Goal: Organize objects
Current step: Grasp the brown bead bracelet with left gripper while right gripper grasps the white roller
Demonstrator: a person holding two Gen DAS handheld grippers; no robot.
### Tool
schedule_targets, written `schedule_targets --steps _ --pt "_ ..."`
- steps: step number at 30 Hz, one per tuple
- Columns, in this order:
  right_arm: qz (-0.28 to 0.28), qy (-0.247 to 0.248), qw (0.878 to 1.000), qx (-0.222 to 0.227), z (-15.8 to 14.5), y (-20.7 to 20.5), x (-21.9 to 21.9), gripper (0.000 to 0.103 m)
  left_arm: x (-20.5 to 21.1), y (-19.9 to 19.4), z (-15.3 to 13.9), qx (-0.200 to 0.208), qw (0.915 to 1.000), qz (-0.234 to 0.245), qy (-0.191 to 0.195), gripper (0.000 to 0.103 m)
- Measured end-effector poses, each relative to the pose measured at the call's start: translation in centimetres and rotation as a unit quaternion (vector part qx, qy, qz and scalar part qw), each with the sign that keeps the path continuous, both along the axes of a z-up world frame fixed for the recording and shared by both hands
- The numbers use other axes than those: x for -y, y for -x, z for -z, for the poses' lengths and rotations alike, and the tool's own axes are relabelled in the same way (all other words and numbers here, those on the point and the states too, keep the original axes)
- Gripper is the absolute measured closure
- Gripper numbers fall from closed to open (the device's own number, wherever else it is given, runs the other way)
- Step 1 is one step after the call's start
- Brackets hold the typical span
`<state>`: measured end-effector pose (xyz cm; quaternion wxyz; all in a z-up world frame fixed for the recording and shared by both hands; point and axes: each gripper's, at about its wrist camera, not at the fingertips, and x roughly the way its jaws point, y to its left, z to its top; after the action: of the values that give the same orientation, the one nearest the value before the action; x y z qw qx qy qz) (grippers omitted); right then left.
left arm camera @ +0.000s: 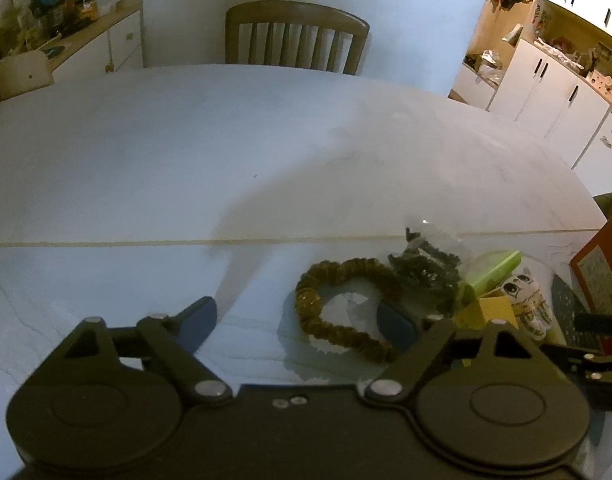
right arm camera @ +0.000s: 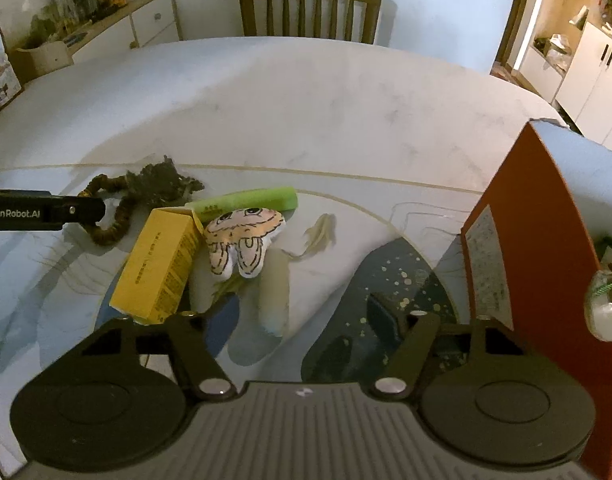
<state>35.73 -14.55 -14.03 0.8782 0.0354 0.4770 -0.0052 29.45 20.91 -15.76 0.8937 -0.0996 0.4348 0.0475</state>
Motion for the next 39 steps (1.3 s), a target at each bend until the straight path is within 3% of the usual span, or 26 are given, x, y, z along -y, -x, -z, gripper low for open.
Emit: schedule_targets --steps 6,11,13,16,22,39 --pt "-0.012 -0.005 1.0 -0.001 0.2 -0.5 -0.2 0.062 0.4 0.2 0.0 0.008 0.9999 0.006 -0.009 0.042" --pt "-0.021 -0.005 1.0 -0.003 0.4 -0.5 -0.6 0.069 0.7 0.3 -0.3 0.011 0.9999 0.009 -0.007 0.061" --pt "-0.023 -0.004 1.0 -0.003 0.5 -0.5 -0.7 0.069 0.9 0.2 -0.3 0.012 0.9998 0.013 -0.008 0.078" --pt "-0.024 -0.005 1.0 -0.002 0.4 -0.4 -0.8 0.074 0.9 0.2 -0.4 0.009 0.9998 0.016 0.0 0.09" --pt "-0.029 -0.002 1.0 0.0 0.3 -0.2 -0.9 0.088 0.9 0.3 -0.7 0.009 0.9998 0.016 0.008 0.09" --pt "-0.024 -0.042 0.999 0.025 -3.3 4.2 0.2 0.088 2.3 4.1 -5.0 0.034 0.9972 0.01 0.066 0.091"
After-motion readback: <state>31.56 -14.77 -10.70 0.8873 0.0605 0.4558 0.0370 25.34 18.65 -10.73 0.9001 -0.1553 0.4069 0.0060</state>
